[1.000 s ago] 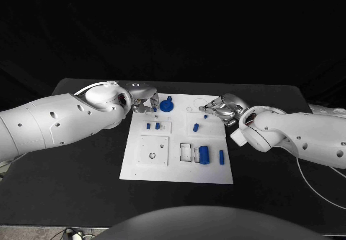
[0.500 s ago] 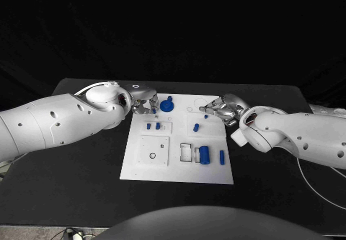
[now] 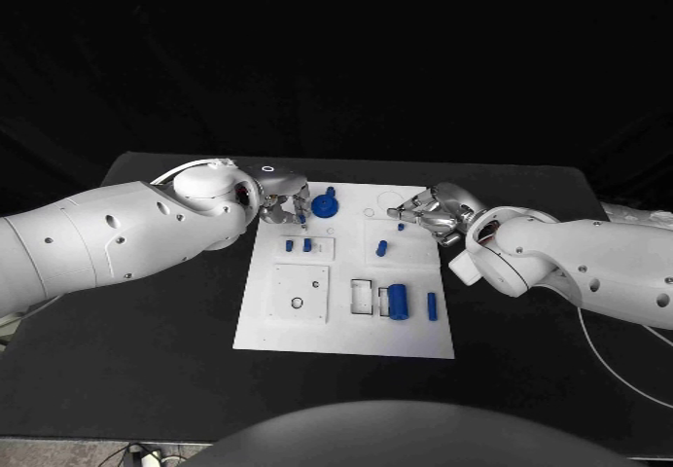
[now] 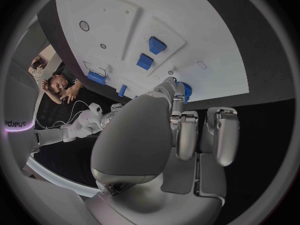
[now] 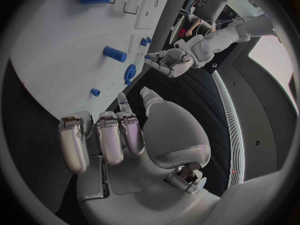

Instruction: Assemble the parts on the task board

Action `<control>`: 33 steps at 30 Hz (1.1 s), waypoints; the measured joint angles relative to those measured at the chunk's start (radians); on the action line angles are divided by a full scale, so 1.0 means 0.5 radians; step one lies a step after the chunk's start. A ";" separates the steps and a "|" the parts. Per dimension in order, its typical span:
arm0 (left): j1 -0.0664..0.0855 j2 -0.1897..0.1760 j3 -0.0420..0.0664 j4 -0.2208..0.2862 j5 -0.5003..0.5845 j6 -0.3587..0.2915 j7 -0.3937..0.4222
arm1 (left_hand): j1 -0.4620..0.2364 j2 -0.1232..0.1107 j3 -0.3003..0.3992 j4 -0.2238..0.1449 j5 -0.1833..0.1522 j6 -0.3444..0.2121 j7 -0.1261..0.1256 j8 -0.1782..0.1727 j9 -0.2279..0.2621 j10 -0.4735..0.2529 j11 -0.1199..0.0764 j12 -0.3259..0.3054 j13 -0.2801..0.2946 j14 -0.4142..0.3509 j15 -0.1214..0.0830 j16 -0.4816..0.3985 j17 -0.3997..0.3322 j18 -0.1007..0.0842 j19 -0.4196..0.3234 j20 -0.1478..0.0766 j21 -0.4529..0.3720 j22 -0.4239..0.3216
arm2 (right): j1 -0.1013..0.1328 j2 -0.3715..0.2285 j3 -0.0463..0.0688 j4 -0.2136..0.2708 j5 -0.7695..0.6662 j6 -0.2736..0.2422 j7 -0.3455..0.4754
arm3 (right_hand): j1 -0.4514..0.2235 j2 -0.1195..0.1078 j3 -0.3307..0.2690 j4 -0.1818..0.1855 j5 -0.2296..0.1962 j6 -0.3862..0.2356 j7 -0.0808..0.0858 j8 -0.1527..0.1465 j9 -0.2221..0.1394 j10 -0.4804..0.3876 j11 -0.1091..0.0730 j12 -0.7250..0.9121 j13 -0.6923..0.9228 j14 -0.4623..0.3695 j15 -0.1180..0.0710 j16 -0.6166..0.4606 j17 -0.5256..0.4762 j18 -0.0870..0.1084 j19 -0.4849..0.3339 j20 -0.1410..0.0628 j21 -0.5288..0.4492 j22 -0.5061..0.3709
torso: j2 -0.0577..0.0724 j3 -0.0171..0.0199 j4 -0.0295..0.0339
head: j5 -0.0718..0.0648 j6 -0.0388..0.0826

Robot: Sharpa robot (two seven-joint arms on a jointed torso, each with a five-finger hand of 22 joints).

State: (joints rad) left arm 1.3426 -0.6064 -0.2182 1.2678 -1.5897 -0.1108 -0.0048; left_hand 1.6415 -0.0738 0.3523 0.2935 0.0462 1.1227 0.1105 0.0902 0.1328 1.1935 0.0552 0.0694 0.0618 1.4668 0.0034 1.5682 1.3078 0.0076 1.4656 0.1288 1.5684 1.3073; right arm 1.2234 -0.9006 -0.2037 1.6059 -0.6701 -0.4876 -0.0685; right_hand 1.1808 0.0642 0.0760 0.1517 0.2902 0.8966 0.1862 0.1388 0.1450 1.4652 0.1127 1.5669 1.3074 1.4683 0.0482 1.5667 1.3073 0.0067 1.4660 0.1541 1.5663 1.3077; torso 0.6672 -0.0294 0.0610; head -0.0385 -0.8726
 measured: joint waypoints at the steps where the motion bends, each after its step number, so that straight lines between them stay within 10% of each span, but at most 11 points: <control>1: -0.001 0.003 0.000 -0.003 0.000 0.005 0.000 | 0.000 0.000 0.000 0.000 0.000 -0.001 -0.001 -0.001 0.000 0.000 0.000 0.000 0.000 0.000 0.000 0.000 0.000 0.000 0.000 0.000 0.000 0.000 | 0.000 0.000 0.000 0.000 0.000 0.000 0.000 | 0.000 0.000 0.000 0.000 0.000 0.000 0.000 0.000 0.000 0.000 0.000 0.000 0.000 0.000 0.000 0.000 0.000 0.000 0.000 0.000 0.000 0.000 | 0.000 0.0000 0.000 | 0.000 0.000; 33: -0.015 0.059 -0.003 -0.057 0.006 0.101 0.004 | -0.008 -0.009 0.005 -0.005 -0.004 -0.010 -0.004 -0.016 -0.003 -0.014 0.000 -0.007 0.000 0.000 0.000 0.000 -0.001 0.000 0.000 0.000 0.000 0.000 | 0.000 -0.005 0.000 0.007 0.001 0.002 0.000 | 0.008 0.008 0.000 0.000 0.008 0.000 0.000 0.000 -0.001 0.000 0.000 0.000 0.000 0.000 0.000 0.000 0.002 0.000 0.000 0.000 0.000 -0.001 | -0.001 0.0000 0.000 | -0.010 0.000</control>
State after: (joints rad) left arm 1.3349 -0.5771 -0.2196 1.2390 -1.5866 -0.0601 -0.0028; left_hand 1.6373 -0.0783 0.3548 0.2907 0.0441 1.1177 0.1086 0.0823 0.1311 1.1862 0.0552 0.0657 0.0619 1.4667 0.0034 1.5682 1.3075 0.0076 1.4656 0.1288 1.5684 1.3073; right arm 1.2234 -0.9033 -0.2037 1.6096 -0.6696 -0.4866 -0.0685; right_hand 1.1848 0.0681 0.0760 0.1517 0.2941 0.8966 0.1862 0.1388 0.1446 1.4651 0.1127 1.5668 1.3074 1.4683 0.0482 1.5667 1.3081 0.0067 1.4660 0.1541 1.5663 1.3074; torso 0.6668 -0.0294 0.0610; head -0.0434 -0.8727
